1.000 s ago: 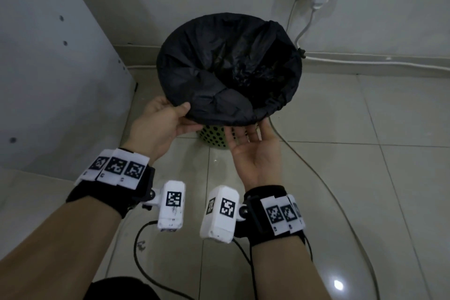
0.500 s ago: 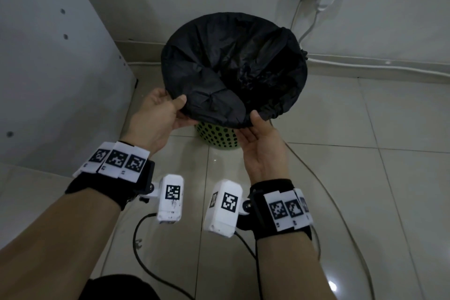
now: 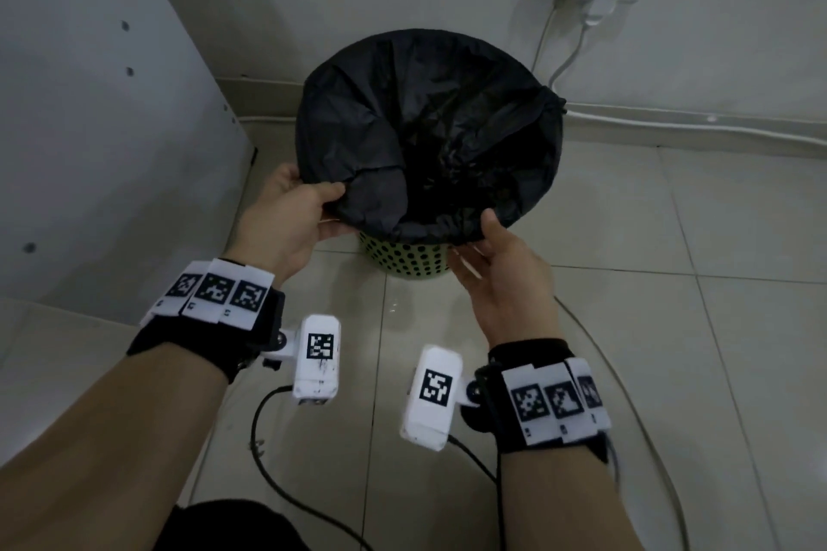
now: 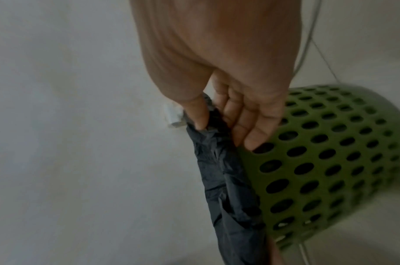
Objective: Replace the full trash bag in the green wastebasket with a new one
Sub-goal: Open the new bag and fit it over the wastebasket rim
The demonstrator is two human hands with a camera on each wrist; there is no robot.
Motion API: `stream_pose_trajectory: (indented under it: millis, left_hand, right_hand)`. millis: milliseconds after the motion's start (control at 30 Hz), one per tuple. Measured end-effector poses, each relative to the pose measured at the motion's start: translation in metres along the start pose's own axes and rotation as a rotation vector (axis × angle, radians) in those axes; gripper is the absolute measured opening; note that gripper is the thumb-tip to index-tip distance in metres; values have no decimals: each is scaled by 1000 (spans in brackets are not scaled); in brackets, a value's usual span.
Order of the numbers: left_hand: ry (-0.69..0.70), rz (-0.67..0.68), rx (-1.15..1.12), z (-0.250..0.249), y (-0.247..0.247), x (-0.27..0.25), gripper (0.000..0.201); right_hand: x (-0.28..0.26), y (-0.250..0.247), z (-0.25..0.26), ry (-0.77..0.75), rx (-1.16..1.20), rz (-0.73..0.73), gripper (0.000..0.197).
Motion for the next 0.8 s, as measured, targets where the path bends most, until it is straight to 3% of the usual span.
stream_pose_trajectory:
  millis: [33, 100, 133, 167, 233, 300, 367, 433, 533, 633, 733, 800]
  left_hand:
    - [4, 11, 24, -1, 1, -1, 22]
    - [20, 38, 107, -1, 0, -4, 27]
    - [36, 59, 166, -2, 1, -7, 32]
    - [58, 85, 219, -2, 2, -10, 36]
    - [106, 146, 310, -4, 6, -17, 40]
    - [133, 211, 377, -6, 11, -25, 41]
    - [143, 269, 409, -5, 14, -32, 42]
    - [151, 315, 431, -5, 13, -38, 44]
    - [152, 374, 466, -2, 7, -48, 44]
    - [165, 421, 486, -1, -1, -58, 46]
    - [210, 496, 523, 1, -1, -67, 45]
    - [224, 526, 546, 2, -1, -71, 46]
  right_hand:
    - [-5, -15, 15, -77, -115, -119, 39]
    - [-28, -38, 73, -382, -319, -382, 37]
    - [-41, -36, 106, -559, -357, -415, 30]
    - [-51, -24, 131, -694, -398, -366, 19]
    - [-54, 17, 156, -811, -581, -170, 4]
    - [-42, 72, 142, -764, -869, 115, 2]
    - [-32, 117, 91, -628, -1276, 436, 1]
    - [-14, 128, 34, -461, -1625, 614, 16]
    - [23, 117, -13, -337, -1808, 638, 50]
    - [64, 93, -36, -230, -1899, 567, 78]
    - [98, 54, -60, -62, -2039, 490, 125]
    - [114, 32, -76, -1, -2084, 472, 142]
Point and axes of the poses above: each hand's wrist, its own x-axis towards the middle knuckle, its own y-axis out of the palm, z = x × y, the point moved 8 cm from there along x, towards the middle knuckle, and after that the axes turned 2 degrees about -x, right-handed, at the moved point
